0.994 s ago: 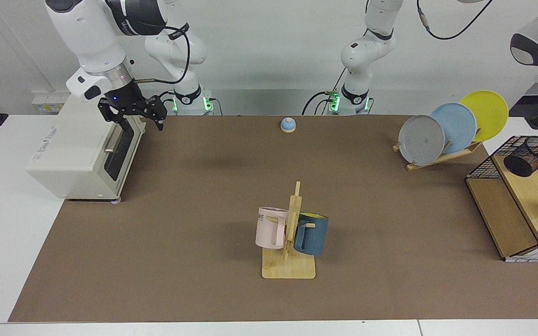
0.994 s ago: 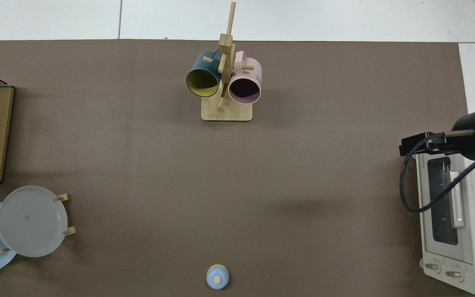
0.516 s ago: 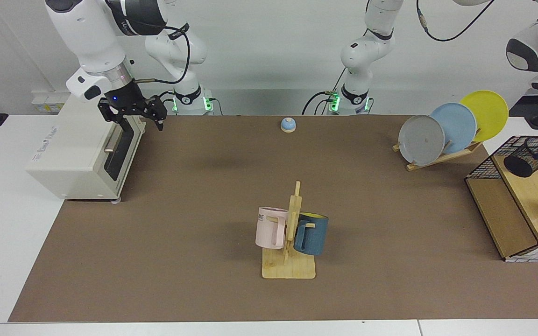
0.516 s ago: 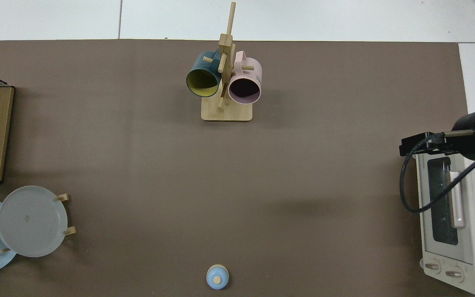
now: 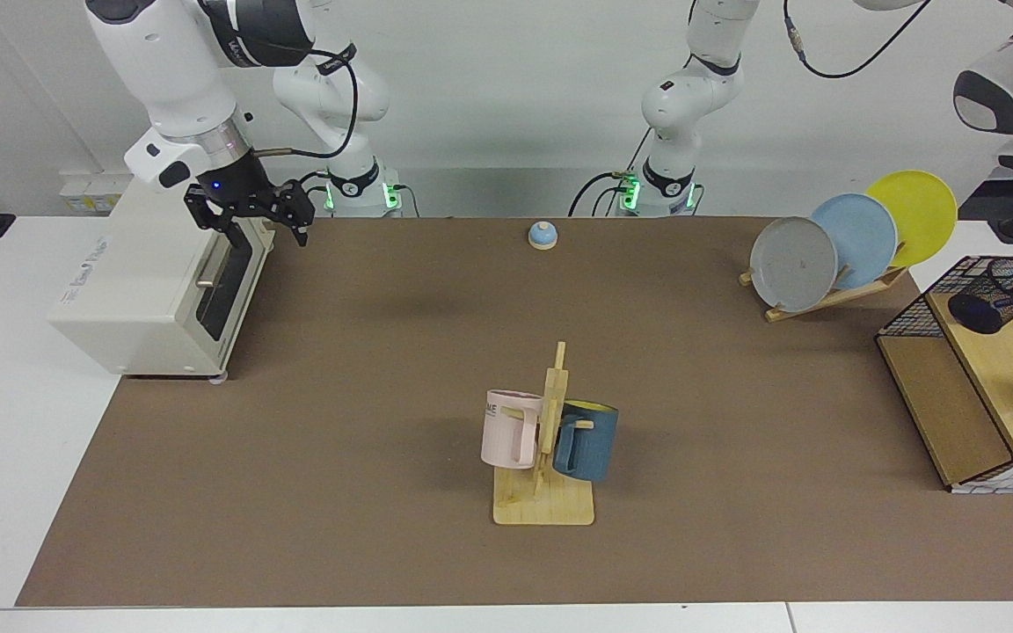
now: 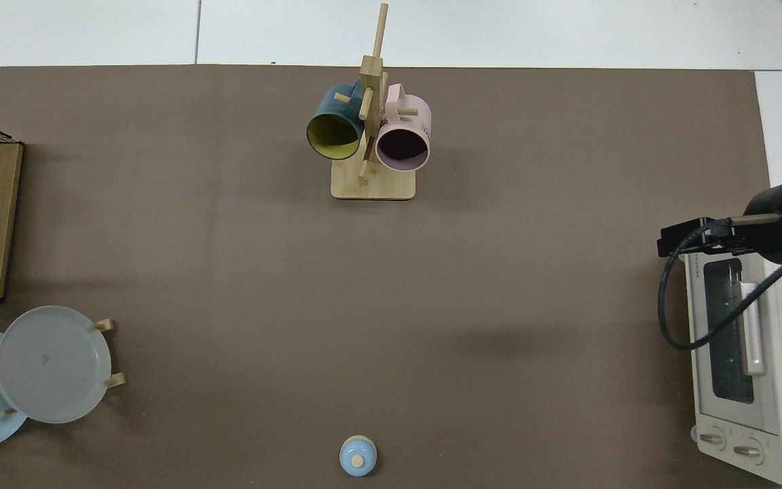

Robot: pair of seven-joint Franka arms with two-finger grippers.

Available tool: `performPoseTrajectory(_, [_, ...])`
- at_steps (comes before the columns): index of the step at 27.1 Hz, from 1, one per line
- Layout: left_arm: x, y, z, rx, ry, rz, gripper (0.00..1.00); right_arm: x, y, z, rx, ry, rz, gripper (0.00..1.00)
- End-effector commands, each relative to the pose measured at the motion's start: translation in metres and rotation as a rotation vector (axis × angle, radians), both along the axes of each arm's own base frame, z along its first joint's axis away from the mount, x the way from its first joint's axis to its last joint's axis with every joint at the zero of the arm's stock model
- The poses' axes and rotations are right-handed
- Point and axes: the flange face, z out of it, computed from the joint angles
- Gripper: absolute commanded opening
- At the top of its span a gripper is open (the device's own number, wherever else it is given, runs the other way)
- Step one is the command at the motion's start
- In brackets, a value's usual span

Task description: Put markers into pen holder

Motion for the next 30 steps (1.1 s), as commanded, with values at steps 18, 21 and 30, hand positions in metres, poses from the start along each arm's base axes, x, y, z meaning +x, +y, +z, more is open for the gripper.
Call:
performPoseTrajectory(18, [0.008, -0.120, 0.055, -0.383, -0.254, 0.488, 1.00, -0.006, -0.003, 0.000, 0.012, -0.018, 0.024, 1.00])
performPoseTrajectory(21, [0.010, -0.144, 0.049, -0.479, -0.292, 0.641, 1.00, -0.006, -0.003, 0.001, 0.012, -0.018, 0.024, 1.00])
performPoseTrajectory(30, [-0.001, -0.206, 0.046, -0.710, -0.373, 1.149, 1.00, -0.006, -0.003, 0.000, 0.012, -0.017, 0.024, 1.00])
